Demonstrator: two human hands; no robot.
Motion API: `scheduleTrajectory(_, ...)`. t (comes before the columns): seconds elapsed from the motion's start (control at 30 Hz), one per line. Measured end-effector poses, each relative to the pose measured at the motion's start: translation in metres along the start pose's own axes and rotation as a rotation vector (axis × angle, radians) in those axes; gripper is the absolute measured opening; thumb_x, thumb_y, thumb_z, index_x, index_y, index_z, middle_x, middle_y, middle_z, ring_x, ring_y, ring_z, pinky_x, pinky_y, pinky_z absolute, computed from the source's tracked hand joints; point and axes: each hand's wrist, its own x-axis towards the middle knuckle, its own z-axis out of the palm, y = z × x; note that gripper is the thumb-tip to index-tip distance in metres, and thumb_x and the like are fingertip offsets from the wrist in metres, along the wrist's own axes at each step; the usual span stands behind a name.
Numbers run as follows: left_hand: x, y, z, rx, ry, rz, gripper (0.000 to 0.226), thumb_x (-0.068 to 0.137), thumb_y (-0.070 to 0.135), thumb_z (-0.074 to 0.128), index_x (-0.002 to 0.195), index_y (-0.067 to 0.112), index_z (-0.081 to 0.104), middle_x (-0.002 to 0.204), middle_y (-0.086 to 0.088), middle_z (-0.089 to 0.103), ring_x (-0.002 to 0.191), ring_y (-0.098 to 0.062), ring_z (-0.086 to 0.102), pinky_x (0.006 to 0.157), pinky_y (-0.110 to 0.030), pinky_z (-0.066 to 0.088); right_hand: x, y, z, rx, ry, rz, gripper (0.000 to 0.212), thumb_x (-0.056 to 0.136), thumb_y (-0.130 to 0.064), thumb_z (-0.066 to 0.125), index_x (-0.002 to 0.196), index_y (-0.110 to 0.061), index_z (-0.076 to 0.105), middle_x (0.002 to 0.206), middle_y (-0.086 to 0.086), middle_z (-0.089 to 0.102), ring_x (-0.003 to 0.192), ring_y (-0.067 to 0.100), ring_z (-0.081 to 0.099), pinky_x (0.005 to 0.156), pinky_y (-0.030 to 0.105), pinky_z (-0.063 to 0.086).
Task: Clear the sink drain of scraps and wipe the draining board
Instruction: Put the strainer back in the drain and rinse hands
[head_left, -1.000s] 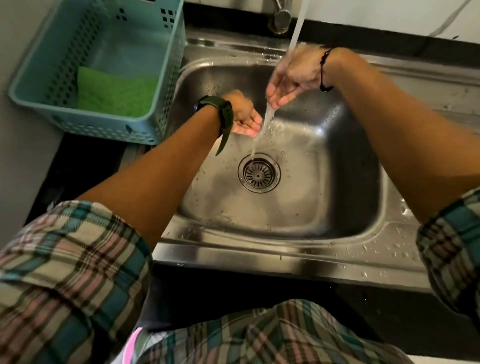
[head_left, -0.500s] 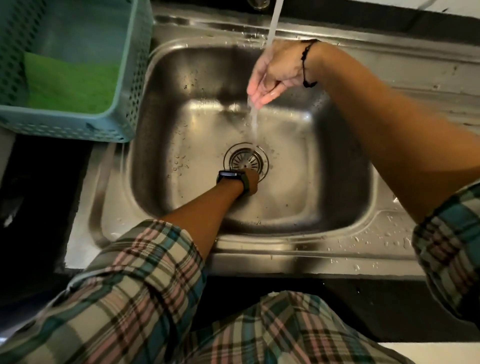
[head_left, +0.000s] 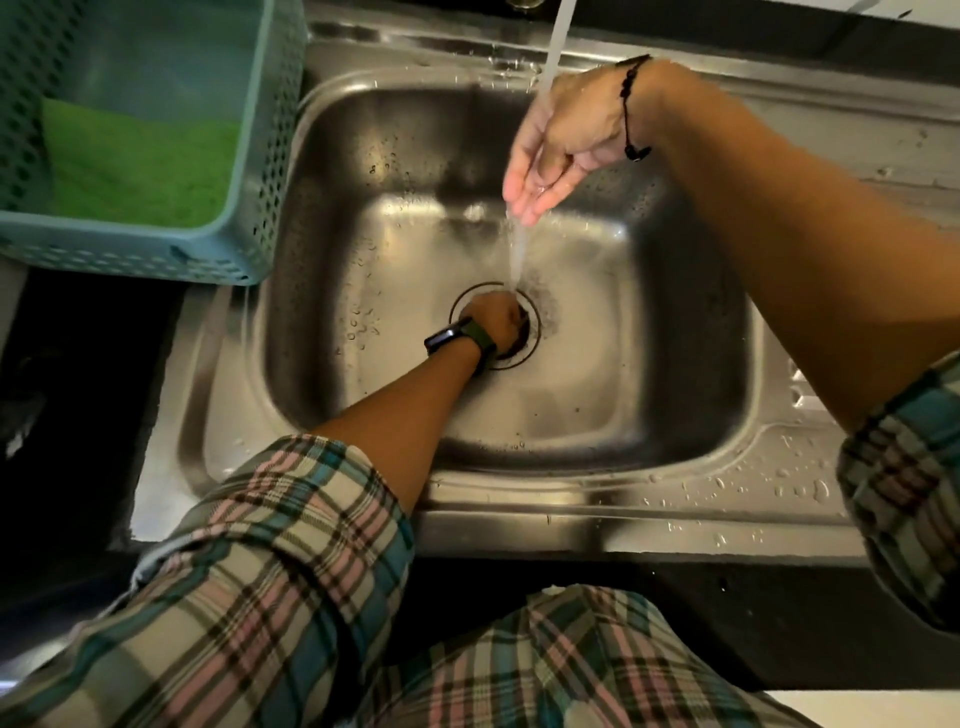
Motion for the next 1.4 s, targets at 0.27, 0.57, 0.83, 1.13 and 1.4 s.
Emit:
scheduleTrajectory(0.27, 0.008, -0.011, -0.022, -0.434, 0.074, -0.225, 0.012, 0.077, 0.008, 0.063, 0.071, 0.018, 0.066, 0.080, 0.000, 0.063, 0.086, -0.022, 0.061, 0.079, -0.027, 0.051, 0.001, -0.004, 0.000, 0.051, -0.003, -0.017, 0.031, 0.087, 0.015, 0.042, 0.102, 0.002, 0.066, 0.103, 0.020, 0.070, 0.090, 0.021, 0.073, 0.066, 0.017, 0.058)
scheduleTrajectory(0.57, 0.009, -0.007, -0.020, -0.245, 0.124, -0.104, 0.015, 0.082, 0.016, 0.062, 0.092, 0.007, 0.070, 0.097, -0.011, 0.068, 0.093, -0.027, 0.062, 0.080, -0.030, 0.052, 0.000, -0.004, -0.002, 0.034, -0.003, -0.010, 0.029, 0.085, 0.015, 0.044, 0.097, 0.003, 0.067, 0.098, 0.021, 0.071, 0.086, 0.022, 0.074, 0.062, 0.017, 0.057)
scheduleTrajectory(0.83, -0.016, -0.014, 0.016, 0.468, -0.076, 0.256, 0.035, 0.093, 0.004, 0.037, 0.125, -0.003, 0.048, 0.129, -0.022, 0.054, 0.118, -0.034, 0.053, 0.101, -0.038, 0.041, 0.000, -0.003, -0.003, -0.050, -0.002, -0.002, 0.027, 0.086, 0.013, 0.046, 0.097, 0.000, 0.068, 0.096, 0.019, 0.071, 0.084, 0.021, 0.074, 0.063, 0.018, 0.059)
scheduleTrajectory(1.13, -0.010, -0.005, 0.004, 0.586, -0.432, 0.094, 0.033, 0.093, 0.011, 0.038, 0.120, -0.002, 0.053, 0.131, -0.019, 0.054, 0.116, -0.033, 0.054, 0.100, -0.037, 0.044, 0.001, 0.000, -0.003, 0.065, 0.071, -0.082, 0.022, 0.089, 0.009, 0.047, 0.096, 0.001, 0.066, 0.093, 0.016, 0.071, 0.081, 0.017, 0.074, 0.066, 0.018, 0.059)
scheduleTrajectory(1.4, 0.007, 0.031, -0.076, 0.021, -0.078, 0.054, 0.022, 0.086, 0.005, 0.048, 0.095, -0.004, 0.066, 0.105, -0.022, 0.067, 0.103, -0.034, 0.060, 0.087, -0.037, 0.049, -0.001, 0.012, 0.010, 0.077, 0.169, -0.165, 0.025, 0.096, -0.009, 0.042, 0.101, 0.003, 0.063, 0.085, 0.014, 0.068, 0.079, 0.023, 0.063, 0.065, 0.024, 0.050)
